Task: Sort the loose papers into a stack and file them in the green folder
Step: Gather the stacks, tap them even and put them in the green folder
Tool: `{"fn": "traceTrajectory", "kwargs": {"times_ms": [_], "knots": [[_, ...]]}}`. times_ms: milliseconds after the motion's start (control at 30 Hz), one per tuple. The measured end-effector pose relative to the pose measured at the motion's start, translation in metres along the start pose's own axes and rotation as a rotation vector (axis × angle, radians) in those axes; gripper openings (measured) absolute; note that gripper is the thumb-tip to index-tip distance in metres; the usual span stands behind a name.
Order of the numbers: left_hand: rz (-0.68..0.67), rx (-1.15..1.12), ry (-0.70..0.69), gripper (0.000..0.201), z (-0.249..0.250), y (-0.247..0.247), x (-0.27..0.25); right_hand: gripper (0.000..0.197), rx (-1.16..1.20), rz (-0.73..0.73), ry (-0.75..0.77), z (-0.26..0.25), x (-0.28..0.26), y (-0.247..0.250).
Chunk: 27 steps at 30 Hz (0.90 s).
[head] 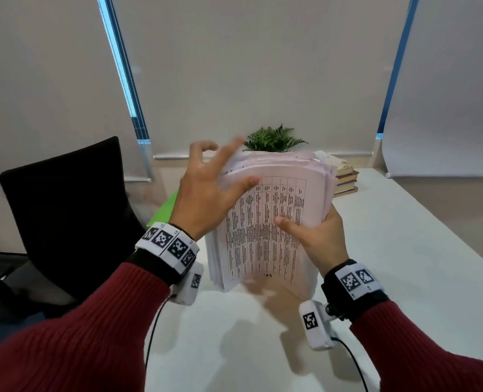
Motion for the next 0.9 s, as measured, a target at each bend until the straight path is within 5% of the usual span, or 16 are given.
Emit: {"fn": "traceTrajectory", "kwargs": {"times_ms": [400,500,600,733,833,900], "knots": [[-0.132,0.099,0.042,0.072,-0.005,-0.004,0.008,0.045,0.046,-0.057,-0.014,0.009,0.002,0.002],[-0.105,-0.18,0.151,0.099,-0.018,-0.006,0.005,0.039,0.017,-0.066,-0.058,0.02,-0.003,0.005],[-0.222,-0.746,0.45,0.101,-0.053,-0.029,-0.013,0.038,-0.026,-0.075,-0.106,0.032,-0.008,0.007],[-0.202,-0.87,0.562,0.063,-0.071,-0.042,-0.029,0.04,-0.045,-0.041,-0.118,0.032,-0.008,0.004],[-0.142,-0.811,0.452,0.034,-0.051,-0.034,-0.023,0.035,-0.027,0.001,-0.059,0.02,-0.003,0.007],[-0.126,-0.817,0.367,0.033,-0.037,-0.022,-0.021,0.036,0.012,0.016,-0.041,0.016,-0.004,0.012]]}}
Point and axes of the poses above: each hand's wrist, its own x-axis towards the middle knuckle, its own y-axis out of the back of the hand, z = x × y, the point moved 5 cm from there along x, towards the middle knuckle, and after that the axes turned 11 degrees about y, right-handed, at the moved point
